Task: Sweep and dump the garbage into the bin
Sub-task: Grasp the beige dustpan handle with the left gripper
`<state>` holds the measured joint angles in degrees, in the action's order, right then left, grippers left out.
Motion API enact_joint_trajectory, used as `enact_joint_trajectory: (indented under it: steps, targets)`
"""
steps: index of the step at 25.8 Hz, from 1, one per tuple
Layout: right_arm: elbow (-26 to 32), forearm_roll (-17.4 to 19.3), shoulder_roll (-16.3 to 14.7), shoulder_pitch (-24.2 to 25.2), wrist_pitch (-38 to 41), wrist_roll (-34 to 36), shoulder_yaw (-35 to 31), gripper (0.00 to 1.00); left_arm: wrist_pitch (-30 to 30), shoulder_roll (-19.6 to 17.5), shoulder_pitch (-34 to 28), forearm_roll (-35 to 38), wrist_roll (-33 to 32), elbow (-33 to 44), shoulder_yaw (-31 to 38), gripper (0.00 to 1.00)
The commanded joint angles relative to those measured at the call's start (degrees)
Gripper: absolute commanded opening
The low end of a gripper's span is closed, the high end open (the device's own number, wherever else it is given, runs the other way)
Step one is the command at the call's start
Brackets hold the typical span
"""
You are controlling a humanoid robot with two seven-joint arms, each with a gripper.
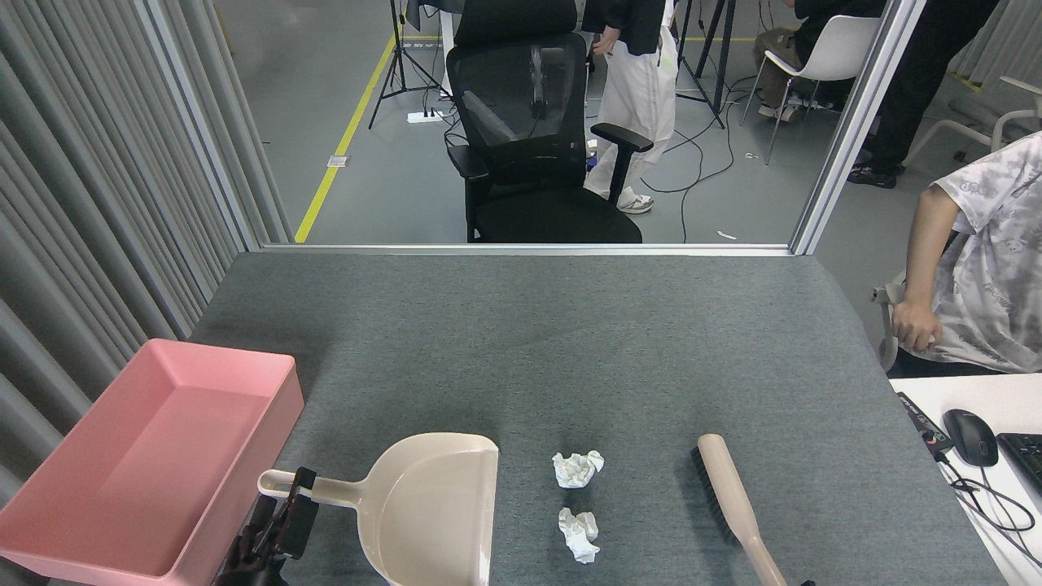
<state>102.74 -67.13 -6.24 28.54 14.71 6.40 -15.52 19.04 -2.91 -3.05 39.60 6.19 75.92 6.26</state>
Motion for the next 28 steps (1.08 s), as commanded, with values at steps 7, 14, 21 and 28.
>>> enact_joint_trajectory:
  steps: [7, 14, 21, 28]
  targets:
    - [0.0, -0.3, 0.0, 0.0, -0.3, 0.0, 0.1, 0.99, -0.1, -0.1, 2.0, 0.1, 0.0, -2.3, -0.9, 0.99]
    - [0.0, -0.4, 0.0, 0.0, -0.3, 0.0, 0.1, 0.99, -0.1, 0.1, 2.2, 0.2, 0.0, -4.4, -1.9, 0.99]
    - [-0.1, -0.9, 0.0, 0.1, -0.3, 0.0, 0.7, 0.99, 0.0, -0.2, 4.9, 0.2, 0.0, -7.8, -1.9, 0.99]
    - [-0.1, -0.9, -0.1, 0.1, -0.5, 0.1, 0.8, 0.99, 0.0, -1.0, 7.2, 0.2, 0.9, -10.0, -1.9, 0.99]
